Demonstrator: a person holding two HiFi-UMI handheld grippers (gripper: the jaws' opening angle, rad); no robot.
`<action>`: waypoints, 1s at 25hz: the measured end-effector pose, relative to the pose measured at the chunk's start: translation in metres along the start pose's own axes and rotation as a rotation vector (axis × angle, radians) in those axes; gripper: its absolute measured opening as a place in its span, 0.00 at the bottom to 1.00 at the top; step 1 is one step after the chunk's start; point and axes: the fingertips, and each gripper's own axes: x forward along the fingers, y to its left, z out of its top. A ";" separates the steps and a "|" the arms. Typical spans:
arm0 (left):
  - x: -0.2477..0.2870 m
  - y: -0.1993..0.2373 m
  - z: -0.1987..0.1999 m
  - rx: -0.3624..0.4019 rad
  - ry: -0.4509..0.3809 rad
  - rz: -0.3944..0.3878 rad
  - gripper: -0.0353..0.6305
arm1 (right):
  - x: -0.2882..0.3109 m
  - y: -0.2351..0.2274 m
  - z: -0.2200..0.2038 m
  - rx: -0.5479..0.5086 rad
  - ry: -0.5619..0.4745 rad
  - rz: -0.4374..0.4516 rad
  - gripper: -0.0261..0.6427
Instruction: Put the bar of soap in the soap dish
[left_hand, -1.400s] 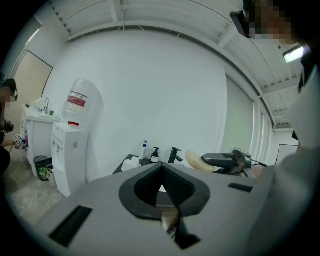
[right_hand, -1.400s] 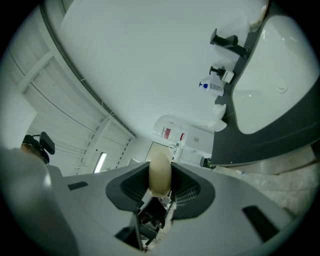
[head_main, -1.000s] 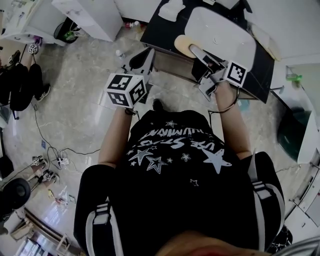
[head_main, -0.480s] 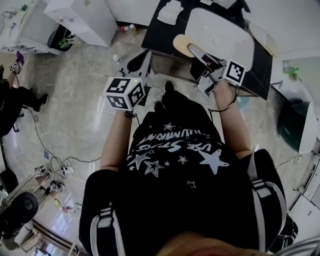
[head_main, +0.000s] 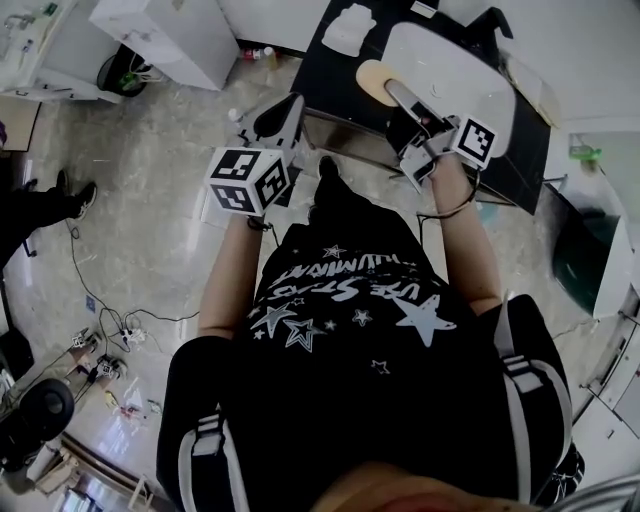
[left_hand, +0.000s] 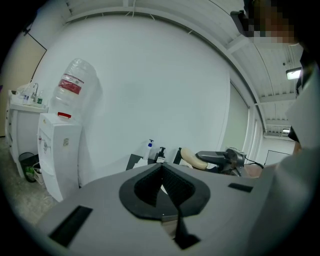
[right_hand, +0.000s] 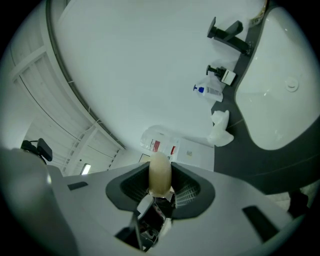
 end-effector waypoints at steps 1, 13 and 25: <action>0.005 0.002 0.001 0.001 0.003 0.000 0.07 | 0.002 -0.002 0.005 -0.003 -0.004 0.001 0.23; 0.089 0.032 0.012 0.008 0.066 -0.008 0.07 | 0.033 -0.054 0.072 -0.030 -0.012 -0.049 0.23; 0.172 0.066 0.015 0.028 0.126 0.003 0.07 | 0.073 -0.108 0.141 -0.172 0.022 -0.124 0.23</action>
